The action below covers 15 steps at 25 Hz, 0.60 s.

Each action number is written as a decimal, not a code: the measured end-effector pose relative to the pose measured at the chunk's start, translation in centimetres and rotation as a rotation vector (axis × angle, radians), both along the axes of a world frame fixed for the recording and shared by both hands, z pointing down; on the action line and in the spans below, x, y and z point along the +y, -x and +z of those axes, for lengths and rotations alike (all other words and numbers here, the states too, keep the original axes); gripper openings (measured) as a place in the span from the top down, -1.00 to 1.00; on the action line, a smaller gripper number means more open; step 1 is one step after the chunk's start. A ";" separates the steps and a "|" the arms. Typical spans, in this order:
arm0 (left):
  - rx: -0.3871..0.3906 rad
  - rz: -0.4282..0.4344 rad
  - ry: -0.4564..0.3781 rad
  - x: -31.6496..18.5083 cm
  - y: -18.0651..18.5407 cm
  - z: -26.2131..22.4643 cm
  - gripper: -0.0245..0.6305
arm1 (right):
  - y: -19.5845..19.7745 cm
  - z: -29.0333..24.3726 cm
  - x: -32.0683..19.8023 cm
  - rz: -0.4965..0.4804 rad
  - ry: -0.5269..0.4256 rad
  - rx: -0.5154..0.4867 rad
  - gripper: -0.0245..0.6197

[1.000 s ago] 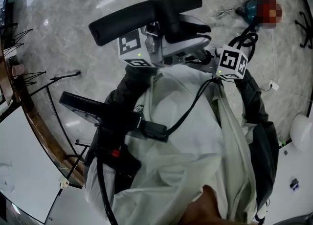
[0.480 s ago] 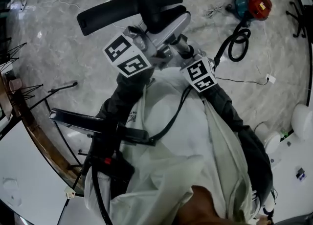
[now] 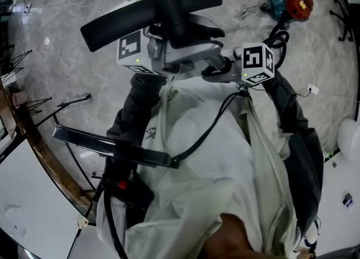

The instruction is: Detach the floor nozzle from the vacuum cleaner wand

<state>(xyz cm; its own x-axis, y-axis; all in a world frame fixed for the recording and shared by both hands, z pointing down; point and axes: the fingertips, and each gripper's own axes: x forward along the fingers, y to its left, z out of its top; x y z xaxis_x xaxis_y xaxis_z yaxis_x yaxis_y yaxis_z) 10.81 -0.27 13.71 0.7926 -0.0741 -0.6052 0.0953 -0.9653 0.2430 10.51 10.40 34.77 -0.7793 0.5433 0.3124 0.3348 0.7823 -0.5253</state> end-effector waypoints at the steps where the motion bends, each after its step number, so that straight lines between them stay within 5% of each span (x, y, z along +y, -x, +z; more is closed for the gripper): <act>1: -0.013 -0.038 0.035 -0.8 0.0 0.4 0.70 | 0.2 0.4 -0.4 0.038 -0.007 0.011 0.80; 9: -0.257 -0.430 0.441 -7.5 2.0 5.2 0.71 | 1.6 4.4 -7.9 0.761 -0.441 0.357 0.81; 12: -0.288 -0.447 0.454 -7.5 2.1 5.4 0.71 | 1.9 4.5 -7.8 0.755 -0.442 0.340 0.81; 15: -0.220 -0.335 0.331 -5.6 1.2 3.7 0.70 | 2.0 3.6 -5.6 0.553 -0.332 0.235 0.80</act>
<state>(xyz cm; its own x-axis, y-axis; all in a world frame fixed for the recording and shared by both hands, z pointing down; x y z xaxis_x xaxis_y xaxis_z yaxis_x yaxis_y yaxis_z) 9.58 -5.89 17.37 0.7987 -0.5043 -0.3283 -0.2931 -0.8025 0.5196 8.49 4.83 38.33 -0.8058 -0.0688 0.5881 -0.2536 0.9377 -0.2377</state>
